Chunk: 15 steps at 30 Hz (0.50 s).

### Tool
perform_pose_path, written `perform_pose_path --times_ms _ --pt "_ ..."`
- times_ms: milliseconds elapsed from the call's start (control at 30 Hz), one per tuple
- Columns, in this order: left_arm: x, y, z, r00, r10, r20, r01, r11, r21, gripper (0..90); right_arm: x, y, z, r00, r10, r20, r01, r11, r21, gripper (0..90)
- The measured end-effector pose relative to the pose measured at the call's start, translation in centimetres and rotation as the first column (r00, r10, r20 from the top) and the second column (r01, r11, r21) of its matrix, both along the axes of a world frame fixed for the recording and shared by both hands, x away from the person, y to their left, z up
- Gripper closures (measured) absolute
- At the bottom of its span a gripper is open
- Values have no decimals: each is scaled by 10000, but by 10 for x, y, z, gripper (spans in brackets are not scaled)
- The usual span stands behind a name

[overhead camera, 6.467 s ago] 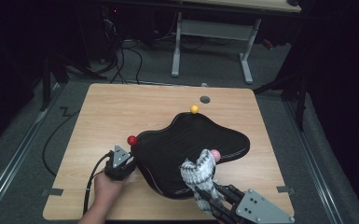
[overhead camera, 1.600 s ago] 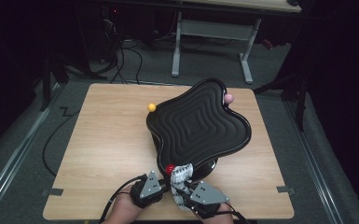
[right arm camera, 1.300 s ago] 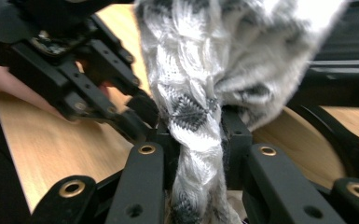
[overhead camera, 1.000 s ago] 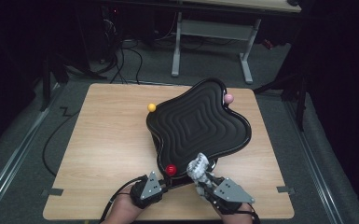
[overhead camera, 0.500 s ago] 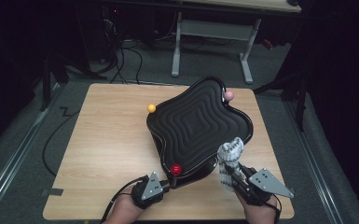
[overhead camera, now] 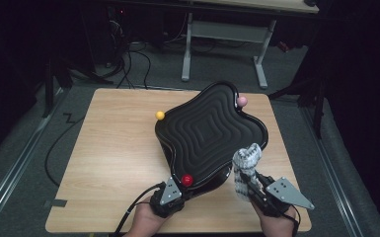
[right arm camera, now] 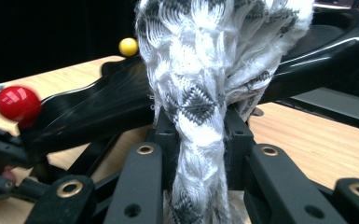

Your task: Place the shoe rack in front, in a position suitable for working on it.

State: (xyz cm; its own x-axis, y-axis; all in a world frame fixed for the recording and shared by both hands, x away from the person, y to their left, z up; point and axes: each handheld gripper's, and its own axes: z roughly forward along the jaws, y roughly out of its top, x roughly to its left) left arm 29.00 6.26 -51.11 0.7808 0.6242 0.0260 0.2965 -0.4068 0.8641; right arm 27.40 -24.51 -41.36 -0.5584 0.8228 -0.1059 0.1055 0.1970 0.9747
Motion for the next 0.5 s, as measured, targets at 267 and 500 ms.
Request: perform_pose_path --times_ms 267,500 --pt "-4 10 2 10000 -67 68 65 9993 378 737 6 -22 8 9983 -580 65 576 9971 498 733" --pt "-8 25 1 9996 -110 250 101 9993 363 736 13 -32 17 9954 -917 277 898 9939 638 731"
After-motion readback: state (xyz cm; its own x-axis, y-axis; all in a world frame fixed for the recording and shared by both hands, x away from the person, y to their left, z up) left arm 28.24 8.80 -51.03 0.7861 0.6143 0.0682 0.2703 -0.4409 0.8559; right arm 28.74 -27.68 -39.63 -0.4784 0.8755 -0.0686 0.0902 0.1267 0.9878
